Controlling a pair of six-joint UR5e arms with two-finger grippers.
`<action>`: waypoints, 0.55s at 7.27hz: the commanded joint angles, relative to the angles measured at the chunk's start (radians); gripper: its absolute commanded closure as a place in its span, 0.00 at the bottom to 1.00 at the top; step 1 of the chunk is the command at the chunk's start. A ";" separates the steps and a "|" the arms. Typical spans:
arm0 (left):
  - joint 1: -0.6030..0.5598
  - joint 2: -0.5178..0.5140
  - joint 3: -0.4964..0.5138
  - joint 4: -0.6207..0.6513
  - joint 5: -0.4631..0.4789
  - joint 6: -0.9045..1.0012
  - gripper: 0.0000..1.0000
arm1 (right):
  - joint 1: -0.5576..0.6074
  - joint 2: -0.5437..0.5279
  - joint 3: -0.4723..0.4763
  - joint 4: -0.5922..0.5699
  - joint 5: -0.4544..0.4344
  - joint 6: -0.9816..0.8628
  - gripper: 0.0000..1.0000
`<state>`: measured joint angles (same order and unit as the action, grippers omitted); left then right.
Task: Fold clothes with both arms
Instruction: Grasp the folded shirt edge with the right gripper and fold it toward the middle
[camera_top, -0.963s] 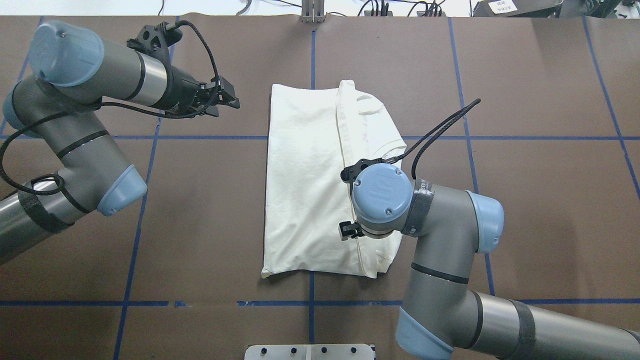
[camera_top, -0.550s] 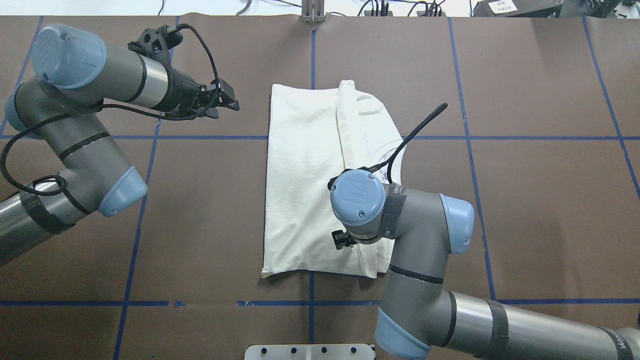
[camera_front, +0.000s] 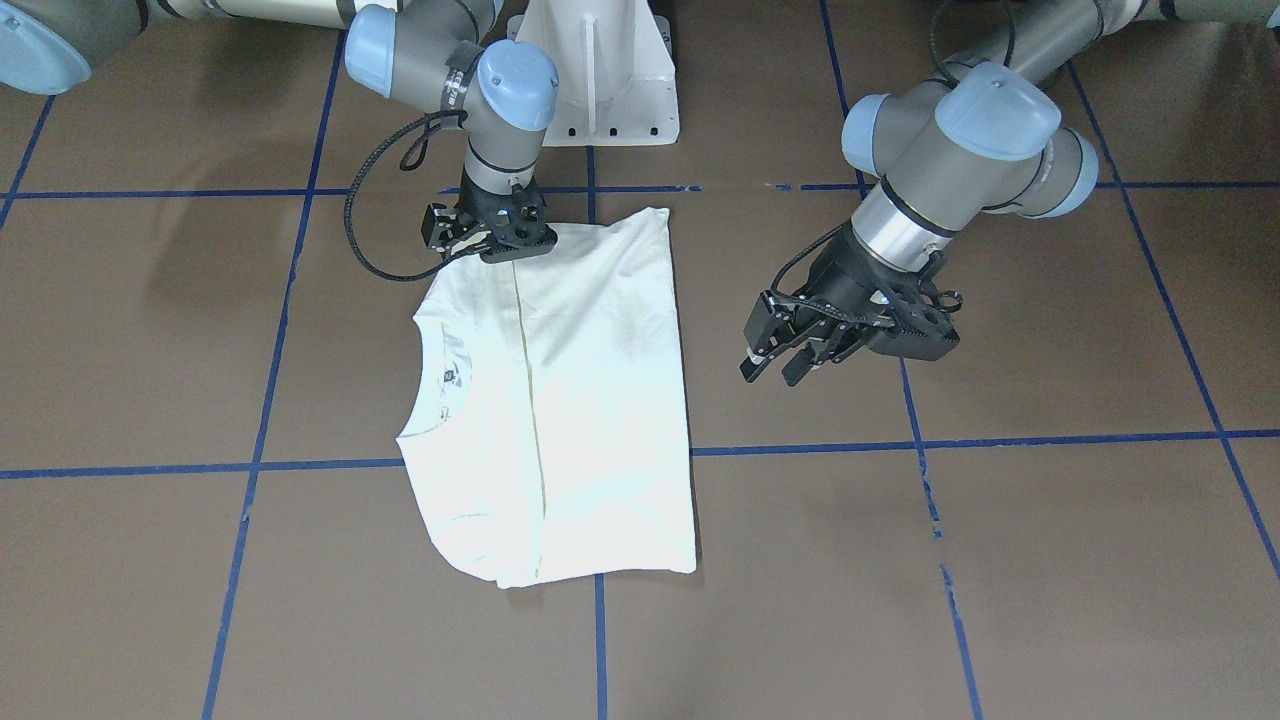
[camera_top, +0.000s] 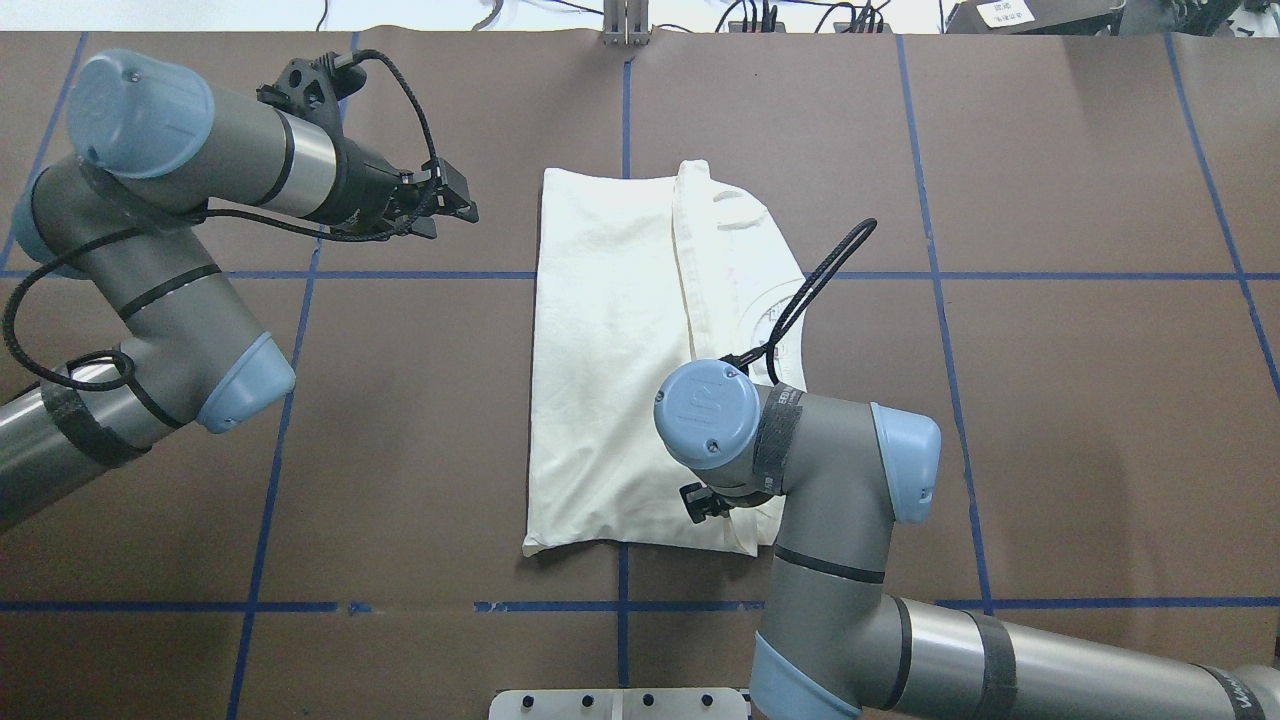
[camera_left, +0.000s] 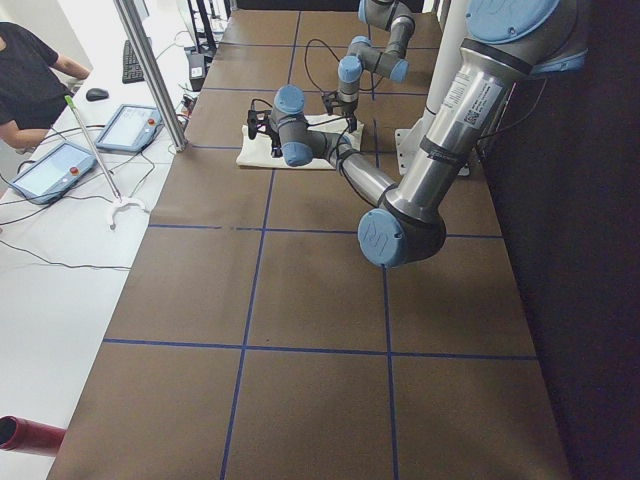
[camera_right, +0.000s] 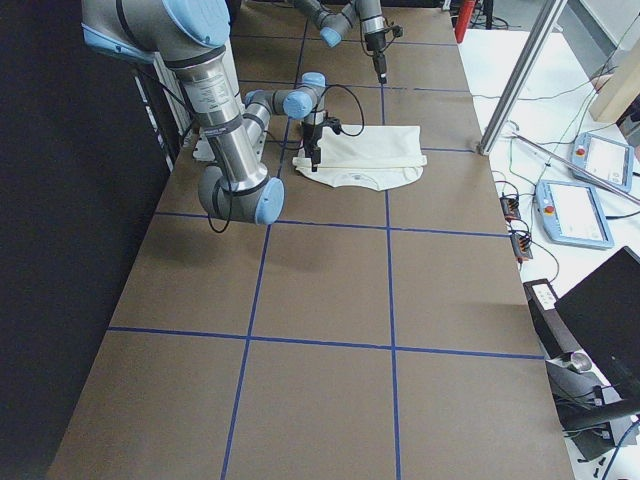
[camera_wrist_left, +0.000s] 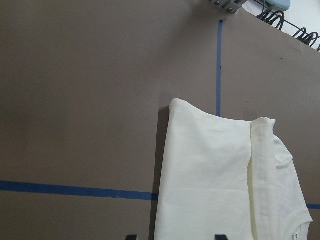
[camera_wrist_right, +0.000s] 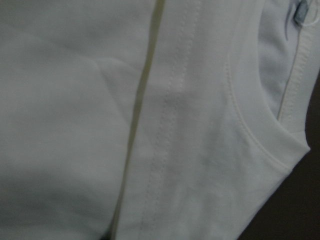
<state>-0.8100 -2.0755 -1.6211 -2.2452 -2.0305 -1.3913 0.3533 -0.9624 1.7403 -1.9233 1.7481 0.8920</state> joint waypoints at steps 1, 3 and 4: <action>0.000 0.000 0.001 -0.001 -0.001 -0.002 0.39 | 0.047 -0.100 0.106 -0.081 0.002 -0.078 0.00; -0.002 0.000 -0.005 0.002 -0.001 -0.002 0.39 | 0.064 -0.208 0.228 -0.143 -0.013 -0.180 0.00; -0.002 0.002 -0.008 0.006 -0.001 -0.002 0.39 | 0.066 -0.164 0.214 -0.141 -0.018 -0.174 0.00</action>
<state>-0.8108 -2.0751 -1.6251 -2.2427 -2.0310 -1.3928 0.4157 -1.1382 1.9429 -2.0556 1.7366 0.7289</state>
